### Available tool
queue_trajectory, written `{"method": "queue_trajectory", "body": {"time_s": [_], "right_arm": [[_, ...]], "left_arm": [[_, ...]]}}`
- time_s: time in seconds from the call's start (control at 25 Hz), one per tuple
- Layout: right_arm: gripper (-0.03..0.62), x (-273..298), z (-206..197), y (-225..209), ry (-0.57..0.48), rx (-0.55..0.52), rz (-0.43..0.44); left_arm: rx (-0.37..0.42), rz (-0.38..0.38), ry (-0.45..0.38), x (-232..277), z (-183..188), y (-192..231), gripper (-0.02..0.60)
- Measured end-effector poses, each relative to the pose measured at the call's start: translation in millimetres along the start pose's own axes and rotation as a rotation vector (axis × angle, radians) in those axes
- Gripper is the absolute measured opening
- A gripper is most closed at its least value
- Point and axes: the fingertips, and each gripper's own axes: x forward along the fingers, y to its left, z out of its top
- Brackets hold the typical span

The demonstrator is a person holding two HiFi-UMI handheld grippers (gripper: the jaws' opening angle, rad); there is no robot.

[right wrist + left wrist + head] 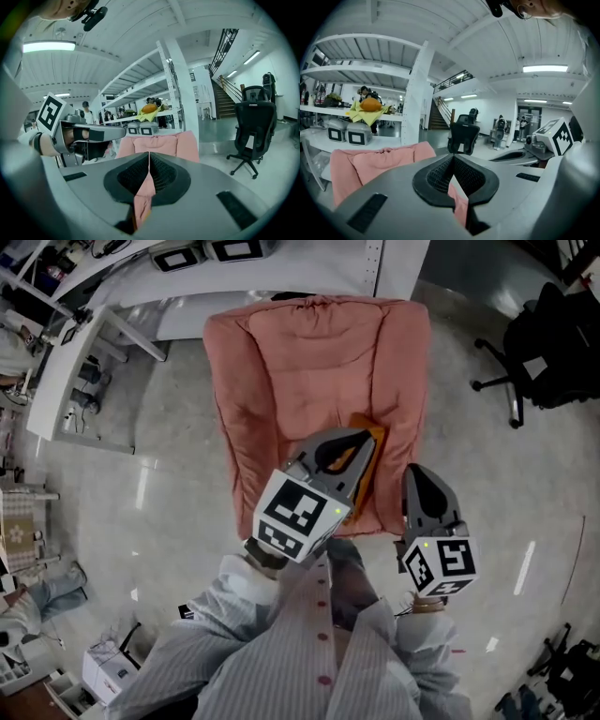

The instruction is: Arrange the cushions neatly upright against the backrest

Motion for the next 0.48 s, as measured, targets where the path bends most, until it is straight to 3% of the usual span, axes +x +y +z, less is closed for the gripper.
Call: {"method": "queue_trajectory", "body": {"time_s": [0.16, 0.48], "right_arm": [[0.015, 19.2, -32.5, -5.9, 0.06, 0.008, -0.043], [0.015, 46.3, -116.1, -15.8, 0.176, 0.125, -0.088]], "left_arm": [[0.04, -0.046, 0.071, 20.7, -28.9, 13.8, 0.009], [0.112, -0.139, 0.205, 66.3, -97.0, 33.4, 0.011]]}}
